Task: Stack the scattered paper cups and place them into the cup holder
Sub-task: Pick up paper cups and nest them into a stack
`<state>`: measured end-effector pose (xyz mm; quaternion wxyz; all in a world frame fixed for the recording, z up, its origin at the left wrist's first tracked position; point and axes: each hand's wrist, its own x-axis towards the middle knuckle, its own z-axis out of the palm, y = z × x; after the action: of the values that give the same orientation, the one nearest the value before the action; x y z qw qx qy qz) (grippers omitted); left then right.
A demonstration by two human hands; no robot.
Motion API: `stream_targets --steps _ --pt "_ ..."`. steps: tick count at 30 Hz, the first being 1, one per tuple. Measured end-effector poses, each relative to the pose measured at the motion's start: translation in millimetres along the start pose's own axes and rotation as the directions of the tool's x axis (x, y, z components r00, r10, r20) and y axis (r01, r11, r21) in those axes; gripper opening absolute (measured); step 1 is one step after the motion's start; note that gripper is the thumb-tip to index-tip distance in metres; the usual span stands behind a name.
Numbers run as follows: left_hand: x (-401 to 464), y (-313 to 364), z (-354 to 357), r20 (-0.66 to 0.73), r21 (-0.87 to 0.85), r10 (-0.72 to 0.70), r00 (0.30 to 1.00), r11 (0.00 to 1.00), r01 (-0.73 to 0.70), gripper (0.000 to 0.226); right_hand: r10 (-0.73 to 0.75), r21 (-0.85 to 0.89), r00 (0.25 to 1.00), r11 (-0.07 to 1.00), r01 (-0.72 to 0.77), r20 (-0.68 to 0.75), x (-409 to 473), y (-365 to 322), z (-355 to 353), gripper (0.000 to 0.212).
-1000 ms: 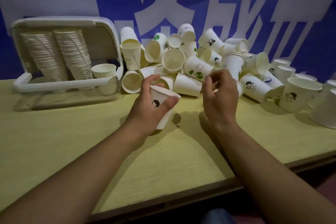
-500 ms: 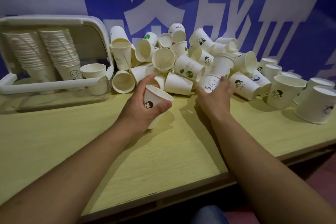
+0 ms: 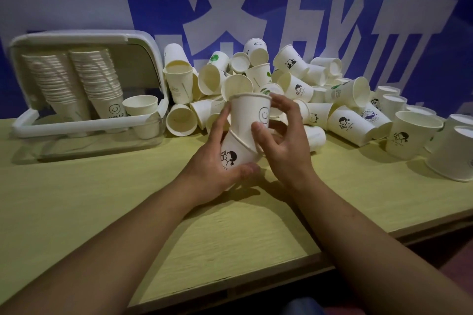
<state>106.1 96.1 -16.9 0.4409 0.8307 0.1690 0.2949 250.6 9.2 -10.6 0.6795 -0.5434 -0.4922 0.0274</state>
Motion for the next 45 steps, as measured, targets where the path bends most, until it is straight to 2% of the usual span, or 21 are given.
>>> stream_targets --steps 3,6,8,11,13,15,19,22,25,27,29,33,36,38,40,42,45 --pt "-0.7 0.0 -1.8 -0.103 0.010 0.025 0.994 1.000 -0.024 0.117 -0.029 -0.067 0.998 0.997 0.033 0.052 1.2 4.1 -2.2 0.034" --pt "-1.3 -0.8 -5.8 -0.197 0.006 0.034 0.980 0.999 -0.034 0.092 -0.090 -0.205 0.995 0.974 0.099 0.052 -0.8 6.2 -3.9 0.024" --pt "-0.9 -1.6 -6.6 -0.218 0.016 0.021 0.976 1.000 -0.018 0.069 -0.139 -0.356 0.986 0.929 0.100 -0.087 0.5 5.9 -5.1 0.030" --pt "-1.1 -1.4 -7.4 -0.255 -0.012 0.012 0.967 1.000 -0.015 0.057 -0.224 -0.540 0.914 0.842 0.007 -0.338 9.2 4.4 -16.5 0.033" --pt "-1.2 -2.3 -8.7 -0.255 -0.011 0.002 0.967 1.000 -0.005 0.055 -0.176 -0.626 0.890 0.766 -0.144 -0.420 14.4 3.3 -26.8 0.026" --pt "-1.5 -3.1 -9.0 -0.238 -0.008 -0.011 0.971 1.000 0.009 0.055 -0.086 -0.690 0.902 0.676 -0.259 -0.423 15.3 4.2 -32.0 0.019" --pt "-1.8 -0.6 -7.7 -0.230 -0.006 -0.011 0.973 1.000 0.010 0.057 -0.061 -0.786 0.945 0.574 -0.230 -0.321 13.2 4.5 -29.9 0.017" --pt "-3.6 3.6 -6.2 -0.237 -0.013 0.010 0.971 1.000 -0.013 0.064 -0.033 -0.831 0.933 0.465 -0.304 -0.360 15.1 9.9 -35.1 0.026" --pt "-6.2 6.6 -5.3 -0.249 -0.014 0.020 0.968 1.000 -0.024 0.066 0.228 -0.859 0.902 0.289 -0.423 -0.367 13.0 19.3 -40.0 0.038" --pt "-6.3 5.0 -6.2 -0.252 -0.010 0.026 0.967 1.000 -0.030 0.068 0.347 -0.860 0.867 0.241 -0.451 -0.357 11.0 25.2 -39.3 0.038" --pt "-5.6 2.5 -7.4 -0.236 -0.021 0.032 0.971 0.999 -0.037 0.068 0.337 -0.850 0.878 0.289 -0.441 -0.341 10.7 27.7 -38.0 0.039" --pt "-5.2 0.4 -9.5 -0.213 -0.034 0.039 0.976 0.998 -0.048 0.067 0.218 -0.817 0.923 0.430 -0.384 -0.318 12.8 25.1 -35.1 0.037" --pt "-4.2 -0.6 -10.6 -0.212 -0.024 0.044 0.976 0.998 -0.050 0.069 -0.020 -0.779 0.960 0.589 -0.215 -0.280 14.3 20.2 -30.6 0.038" --pt "-3.5 -2.5 -10.4 -0.196 -0.011 0.047 0.980 0.999 -0.050 0.068 -0.171 -0.647 0.940 0.759 -0.065 -0.295 13.5 13.4 -25.9 0.041" --pt "-3.2 -4.3 -10.0 -0.171 0.010 0.049 0.984 0.999 -0.048 0.069 -0.279 -0.499 0.911 0.861 0.098 -0.303 8.9 5.2 -20.7 0.047" --pt "-3.8 -4.8 -9.6 -0.141 0.038 0.056 0.988 0.998 -0.051 0.072 -0.365 -0.386 0.887 0.890 0.243 -0.284 6.8 1.9 -18.7 0.053" --pt "-5.2 -3.1 -8.9 -0.103 0.093 0.091 0.991 0.992 -0.082 0.075 -0.374 -0.253 0.897 0.915 0.315 -0.236 6.7 3.6 -18.9 0.047"
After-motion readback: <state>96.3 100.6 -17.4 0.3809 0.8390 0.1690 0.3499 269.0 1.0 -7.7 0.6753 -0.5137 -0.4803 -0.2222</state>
